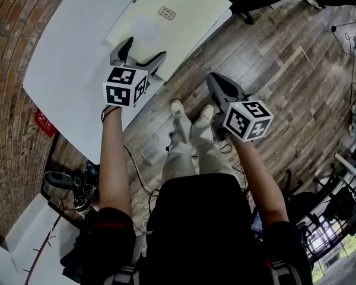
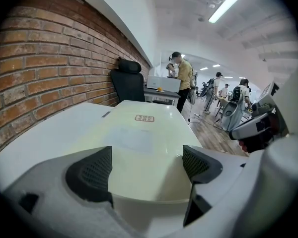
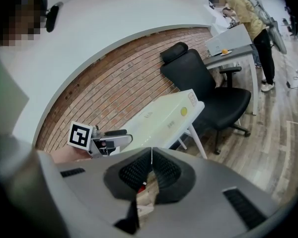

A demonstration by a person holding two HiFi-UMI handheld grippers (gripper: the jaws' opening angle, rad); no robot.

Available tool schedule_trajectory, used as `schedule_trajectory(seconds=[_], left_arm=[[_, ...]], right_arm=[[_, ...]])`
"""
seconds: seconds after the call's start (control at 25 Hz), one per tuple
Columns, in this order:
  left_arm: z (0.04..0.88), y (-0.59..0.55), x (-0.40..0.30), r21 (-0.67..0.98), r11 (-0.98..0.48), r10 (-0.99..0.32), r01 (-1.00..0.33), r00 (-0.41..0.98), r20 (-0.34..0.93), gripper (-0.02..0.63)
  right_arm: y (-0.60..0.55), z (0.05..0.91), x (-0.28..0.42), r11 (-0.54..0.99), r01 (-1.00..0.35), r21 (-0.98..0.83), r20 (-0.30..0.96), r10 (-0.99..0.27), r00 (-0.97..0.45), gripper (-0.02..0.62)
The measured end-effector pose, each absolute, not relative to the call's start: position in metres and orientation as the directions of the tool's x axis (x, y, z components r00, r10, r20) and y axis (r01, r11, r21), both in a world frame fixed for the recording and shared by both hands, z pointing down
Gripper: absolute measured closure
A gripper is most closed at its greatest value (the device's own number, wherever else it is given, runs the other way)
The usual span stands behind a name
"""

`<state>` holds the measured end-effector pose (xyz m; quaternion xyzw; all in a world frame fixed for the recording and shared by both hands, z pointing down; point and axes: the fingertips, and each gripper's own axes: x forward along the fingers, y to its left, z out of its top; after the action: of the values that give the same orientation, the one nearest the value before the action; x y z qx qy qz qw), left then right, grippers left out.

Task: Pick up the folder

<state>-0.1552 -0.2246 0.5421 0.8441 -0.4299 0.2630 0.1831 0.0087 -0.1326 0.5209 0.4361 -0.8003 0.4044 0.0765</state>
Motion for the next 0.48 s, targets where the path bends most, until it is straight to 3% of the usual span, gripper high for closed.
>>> schedule_trajectory(seconds=[0.48], left_arm=[[0.543,-0.215,-0.136,0.084,-0.583,-0.616,-0.808,0.507,0.602,0.184]], right_arm=[[-0.139,0.508,0.002,0.317,-0.628,-0.711,0.330,-0.638,-0.696,0.565]])
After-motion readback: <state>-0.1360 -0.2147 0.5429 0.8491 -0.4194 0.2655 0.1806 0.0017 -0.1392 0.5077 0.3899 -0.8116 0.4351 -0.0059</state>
